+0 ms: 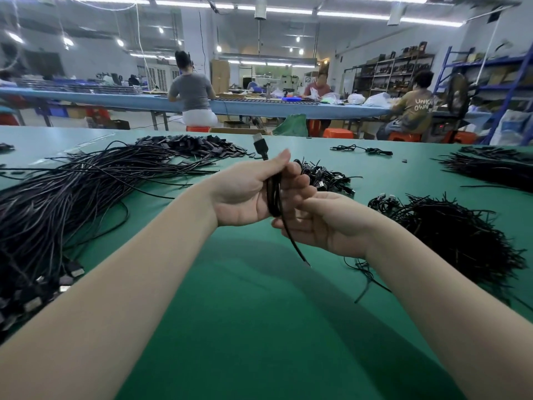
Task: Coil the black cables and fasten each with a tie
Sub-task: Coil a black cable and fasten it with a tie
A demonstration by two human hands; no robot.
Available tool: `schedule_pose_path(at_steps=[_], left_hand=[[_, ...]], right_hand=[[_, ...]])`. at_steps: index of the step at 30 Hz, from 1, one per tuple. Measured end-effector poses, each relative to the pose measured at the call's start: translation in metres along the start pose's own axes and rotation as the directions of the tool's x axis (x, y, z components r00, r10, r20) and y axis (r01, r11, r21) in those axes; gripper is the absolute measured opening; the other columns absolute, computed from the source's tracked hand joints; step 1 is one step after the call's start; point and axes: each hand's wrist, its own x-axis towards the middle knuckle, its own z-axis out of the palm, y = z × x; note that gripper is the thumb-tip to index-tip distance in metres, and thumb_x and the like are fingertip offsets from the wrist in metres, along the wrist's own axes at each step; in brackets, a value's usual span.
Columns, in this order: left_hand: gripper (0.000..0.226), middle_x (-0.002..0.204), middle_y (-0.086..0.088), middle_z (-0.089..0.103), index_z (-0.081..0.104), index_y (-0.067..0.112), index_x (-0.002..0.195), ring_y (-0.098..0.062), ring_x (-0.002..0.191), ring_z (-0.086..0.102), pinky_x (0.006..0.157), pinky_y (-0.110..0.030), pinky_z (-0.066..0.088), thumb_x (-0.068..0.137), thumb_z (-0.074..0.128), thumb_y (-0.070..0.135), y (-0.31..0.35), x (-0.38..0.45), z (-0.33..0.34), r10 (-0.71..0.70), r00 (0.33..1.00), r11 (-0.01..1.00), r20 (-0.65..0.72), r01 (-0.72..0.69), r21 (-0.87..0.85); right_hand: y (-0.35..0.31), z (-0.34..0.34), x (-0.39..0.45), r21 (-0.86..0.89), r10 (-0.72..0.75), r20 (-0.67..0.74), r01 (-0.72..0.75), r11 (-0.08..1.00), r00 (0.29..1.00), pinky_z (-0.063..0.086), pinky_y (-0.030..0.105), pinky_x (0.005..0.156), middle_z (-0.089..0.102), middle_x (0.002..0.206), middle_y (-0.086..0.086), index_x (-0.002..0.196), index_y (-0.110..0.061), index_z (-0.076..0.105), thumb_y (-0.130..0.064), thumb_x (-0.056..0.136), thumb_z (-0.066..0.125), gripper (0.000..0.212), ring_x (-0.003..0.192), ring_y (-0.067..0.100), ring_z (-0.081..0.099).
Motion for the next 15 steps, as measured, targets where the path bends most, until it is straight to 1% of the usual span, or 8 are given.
schedule_pose_path(at_steps=[2,5,7,9,10,13,14,15], left_hand=[[0.032,0.080,-0.008,0.071,0.067,0.013,0.068,-0.019,0.080,0.072,0.070,-0.024,0.058,0.084,0.051,0.036,0.006,-0.004,-0.001,-0.028,0.999,0.998,-0.017,0.030,0.063],[0.033,0.078,-0.004,0.070,0.060,0.015,0.077,-0.016,0.082,0.070,0.071,-0.026,0.056,0.094,0.046,0.040,0.017,-0.012,-0.006,-0.082,0.992,0.962,-0.100,0.105,0.252],[0.038,0.075,0.003,0.066,0.058,0.020,0.077,-0.014,0.079,0.065,0.071,-0.029,0.045,0.099,0.040,0.045,0.022,-0.014,-0.008,-0.083,0.977,0.892,-0.198,0.162,0.422],[0.043,0.071,0.008,0.063,0.060,0.024,0.073,-0.014,0.075,0.051,0.069,-0.030,0.033,0.099,0.037,0.051,0.022,-0.014,-0.008,-0.050,0.953,0.816,-0.299,0.211,0.537],[0.045,0.077,0.008,0.063,0.062,0.025,0.073,-0.015,0.078,0.046,0.070,-0.030,0.032,0.099,0.037,0.052,0.021,-0.012,-0.008,-0.020,0.941,0.806,-0.337,0.214,0.552],[0.046,0.117,0.002,0.061,0.066,0.024,0.076,-0.019,0.100,0.044,0.084,-0.031,0.032,0.100,0.036,0.049,0.014,-0.005,-0.003,0.063,0.936,0.851,-0.345,0.131,0.509],[0.045,0.117,0.001,0.062,0.065,0.023,0.076,-0.019,0.102,0.044,0.087,-0.032,0.031,0.101,0.036,0.046,0.011,-0.002,-0.002,0.081,0.937,0.874,-0.340,0.098,0.476],[0.043,0.106,0.001,0.065,0.062,0.022,0.076,-0.019,0.099,0.046,0.088,-0.032,0.030,0.102,0.036,0.044,0.009,0.001,-0.001,0.094,0.934,0.896,-0.345,0.071,0.438]], right_hand=[[0.000,0.002,0.001,-0.030,-0.021,-0.021,0.021,0.999,1.000,0.060,0.028,0.069,0.069,0.071,0.005,0.072,-0.014,0.069,-0.004,0.096,0.050,0.032,0.069,0.017,0.072],[-0.004,0.004,0.002,-0.054,-0.070,-0.071,0.066,0.996,0.995,0.059,0.025,0.064,0.069,0.068,0.001,0.087,-0.011,0.068,-0.012,0.090,0.059,0.009,0.060,0.011,0.068],[-0.007,0.004,0.005,-0.096,-0.100,-0.118,0.089,0.991,0.988,0.059,0.025,0.064,0.069,0.070,0.000,0.098,-0.011,0.069,-0.014,0.091,0.060,0.012,0.059,0.010,0.066],[-0.009,0.005,0.006,-0.196,-0.137,-0.160,0.105,0.975,0.977,0.059,0.025,0.066,0.070,0.070,-0.003,0.101,-0.012,0.068,-0.016,0.095,0.058,0.013,0.057,0.009,0.065],[-0.010,0.007,0.006,-0.242,-0.150,-0.165,0.108,0.964,0.975,0.060,0.026,0.066,0.069,0.072,-0.003,0.100,-0.012,0.068,-0.018,0.096,0.056,0.013,0.057,0.009,0.064],[-0.013,0.009,0.003,-0.268,-0.118,-0.090,0.090,0.959,0.989,0.059,0.032,0.070,0.065,0.083,-0.001,0.101,-0.016,0.067,-0.029,0.098,0.053,0.020,0.060,0.011,0.065],[-0.014,0.010,0.002,-0.295,-0.090,-0.041,0.074,0.953,0.995,0.059,0.034,0.073,0.063,0.091,0.000,0.104,-0.018,0.066,-0.034,0.097,0.053,0.022,0.065,0.012,0.066],[-0.015,0.012,0.000,-0.361,-0.061,0.010,0.061,0.930,0.998,0.059,0.034,0.075,0.061,0.098,0.001,0.107,-0.021,0.064,-0.039,0.094,0.055,0.024,0.069,0.013,0.067]])
